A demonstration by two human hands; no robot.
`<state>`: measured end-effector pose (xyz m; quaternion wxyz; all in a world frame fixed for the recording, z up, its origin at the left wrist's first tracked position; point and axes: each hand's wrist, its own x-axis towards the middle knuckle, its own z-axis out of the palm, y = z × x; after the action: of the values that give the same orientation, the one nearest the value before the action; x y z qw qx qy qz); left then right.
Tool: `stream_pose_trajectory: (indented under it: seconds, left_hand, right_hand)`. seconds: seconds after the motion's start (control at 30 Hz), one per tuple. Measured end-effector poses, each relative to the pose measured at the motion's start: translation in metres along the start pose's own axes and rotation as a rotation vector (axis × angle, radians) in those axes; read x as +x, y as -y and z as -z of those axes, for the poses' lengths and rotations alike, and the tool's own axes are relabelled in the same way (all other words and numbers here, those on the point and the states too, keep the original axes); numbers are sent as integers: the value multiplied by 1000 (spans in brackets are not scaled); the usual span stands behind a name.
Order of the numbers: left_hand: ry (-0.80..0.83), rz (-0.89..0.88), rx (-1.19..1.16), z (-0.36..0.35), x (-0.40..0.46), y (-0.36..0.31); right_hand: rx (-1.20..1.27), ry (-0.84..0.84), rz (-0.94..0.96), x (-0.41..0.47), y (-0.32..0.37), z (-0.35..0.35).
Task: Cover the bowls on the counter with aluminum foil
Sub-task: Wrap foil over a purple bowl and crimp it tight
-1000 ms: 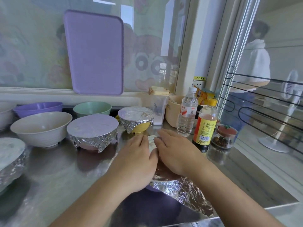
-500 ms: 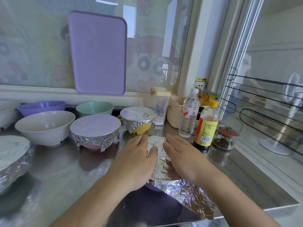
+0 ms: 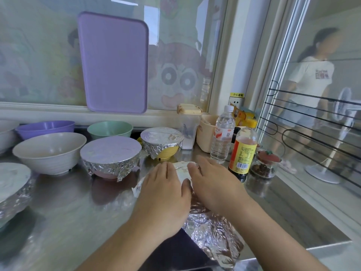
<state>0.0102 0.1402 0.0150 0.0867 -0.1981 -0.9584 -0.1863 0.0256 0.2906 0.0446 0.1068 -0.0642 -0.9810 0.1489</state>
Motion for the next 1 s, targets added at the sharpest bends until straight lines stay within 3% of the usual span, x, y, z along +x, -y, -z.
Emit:
stream_pose_trajectory:
  seconds: [0.13,0.47,0.57,0.7,1.0]
  left_hand:
    - [23,-102,17,6,5,8]
    - [-38,-119,-112,24,0,17]
    - [-62,-94,-156,22,-13,-2]
    - [-26,-161,99,3,-21,-20]
    - [-9,-88,77,19,-12,19]
  right_hand:
    - [105,140,93,8,1,5]
    - [-84,75,43,0,-6,-6]
    - [-18,78,78,7,-6,0]
    - [158,135,182,17,-5,7]
    - [143,129,-31,0,-10,12]
